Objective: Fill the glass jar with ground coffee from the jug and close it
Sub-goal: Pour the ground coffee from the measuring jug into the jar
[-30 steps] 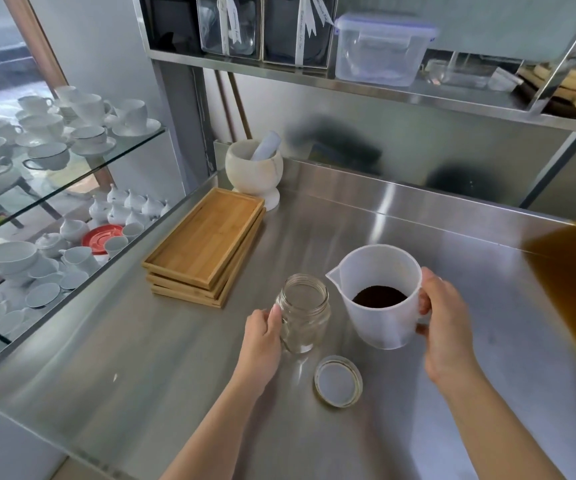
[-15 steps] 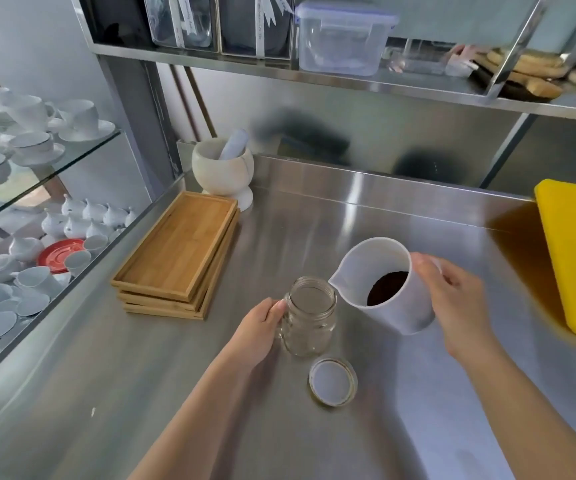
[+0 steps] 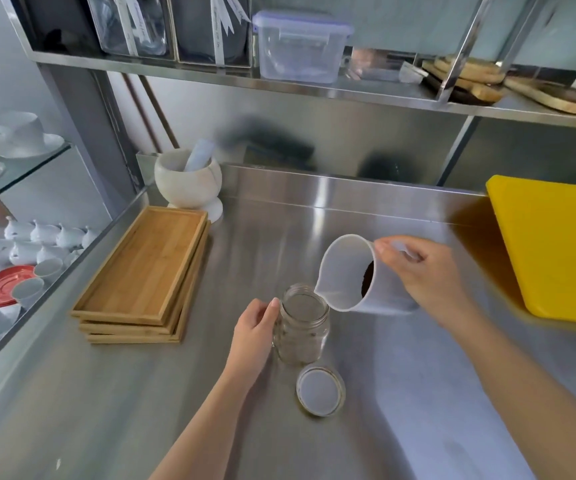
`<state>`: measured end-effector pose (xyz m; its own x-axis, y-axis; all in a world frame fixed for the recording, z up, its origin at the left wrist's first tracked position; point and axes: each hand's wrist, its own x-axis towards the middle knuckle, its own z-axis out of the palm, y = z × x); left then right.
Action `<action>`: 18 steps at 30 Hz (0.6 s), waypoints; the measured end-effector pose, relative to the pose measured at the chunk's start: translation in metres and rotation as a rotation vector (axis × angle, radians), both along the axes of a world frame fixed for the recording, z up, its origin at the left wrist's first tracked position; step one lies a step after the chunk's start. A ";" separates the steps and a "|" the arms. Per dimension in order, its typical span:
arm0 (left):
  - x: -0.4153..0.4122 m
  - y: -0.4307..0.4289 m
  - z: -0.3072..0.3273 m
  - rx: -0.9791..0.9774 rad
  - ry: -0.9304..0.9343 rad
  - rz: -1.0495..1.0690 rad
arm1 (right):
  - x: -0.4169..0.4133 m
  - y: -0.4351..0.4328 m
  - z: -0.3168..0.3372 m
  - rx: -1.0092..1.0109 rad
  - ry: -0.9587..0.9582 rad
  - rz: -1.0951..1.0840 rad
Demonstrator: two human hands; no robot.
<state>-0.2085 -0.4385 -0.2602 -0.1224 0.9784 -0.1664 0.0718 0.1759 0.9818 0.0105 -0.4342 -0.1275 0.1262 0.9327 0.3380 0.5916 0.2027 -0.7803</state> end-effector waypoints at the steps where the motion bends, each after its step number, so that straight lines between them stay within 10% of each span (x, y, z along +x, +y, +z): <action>1: 0.002 0.001 0.000 0.023 0.021 0.018 | -0.002 0.001 0.002 0.007 -0.029 0.009; 18: 0.021 0.000 0.005 0.213 0.028 0.182 | -0.027 0.002 0.030 -0.085 -0.392 0.026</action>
